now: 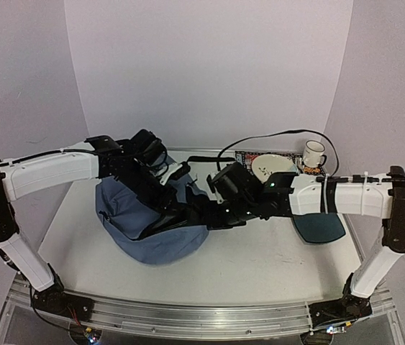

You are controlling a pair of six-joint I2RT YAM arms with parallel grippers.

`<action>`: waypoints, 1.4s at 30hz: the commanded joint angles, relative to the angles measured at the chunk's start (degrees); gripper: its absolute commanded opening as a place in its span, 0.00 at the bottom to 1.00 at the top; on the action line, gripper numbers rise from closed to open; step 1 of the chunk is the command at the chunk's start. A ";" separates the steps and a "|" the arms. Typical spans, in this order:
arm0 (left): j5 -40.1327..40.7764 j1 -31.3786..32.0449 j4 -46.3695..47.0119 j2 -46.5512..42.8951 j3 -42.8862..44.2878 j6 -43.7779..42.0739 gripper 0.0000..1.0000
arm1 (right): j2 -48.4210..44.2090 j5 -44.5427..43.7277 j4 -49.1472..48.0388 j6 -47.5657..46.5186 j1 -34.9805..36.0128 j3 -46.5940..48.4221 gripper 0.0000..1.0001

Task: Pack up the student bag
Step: Move the student bag to the center of the board, then place the largest pocket in the student bag, then pick up the largest pocket of the bag from the student bag.

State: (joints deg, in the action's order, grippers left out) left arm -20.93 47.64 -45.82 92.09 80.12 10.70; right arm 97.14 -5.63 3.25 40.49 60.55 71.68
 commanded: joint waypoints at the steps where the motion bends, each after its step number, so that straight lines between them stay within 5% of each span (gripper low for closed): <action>1: -2.90 4.40 -0.57 0.43 -0.92 2.52 0.07 | -5.64 -1.15 6.10 -0.36 -1.61 -3.11 0.00; 5: -5.98 6.73 2.72 1.38 -1.24 4.33 0.20 | -7.67 1.77 7.02 -1.89 -1.96 -3.99 0.00; 10: -5.20 6.69 4.32 1.62 3.33 3.71 0.42 | -9.07 6.41 8.88 -4.38 -6.11 -1.54 0.20; 15: -0.04 4.10 4.27 0.34 6.89 1.39 0.62 | -8.85 11.49 8.88 -6.28 -12.63 1.98 0.28; 20: 4.06 -4.95 4.17 1.30 7.08 1.09 0.67 | -4.04 12.02 7.17 -4.14 -17.70 5.45 0.41; 28: 14.76 -8.76 3.84 7.67 11.50 -2.07 0.74 | 7.85 16.26 -6.19 6.07 -21.10 9.09 0.51; 42: 22.22 -9.32 3.68 14.94 17.23 -8.39 0.77 | 24.83 15.47 -17.76 18.57 -21.27 17.43 0.53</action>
State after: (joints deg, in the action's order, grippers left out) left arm -1.78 38.57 -42.50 106.96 93.95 5.65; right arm 119.20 9.96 -9.96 54.35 39.29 86.35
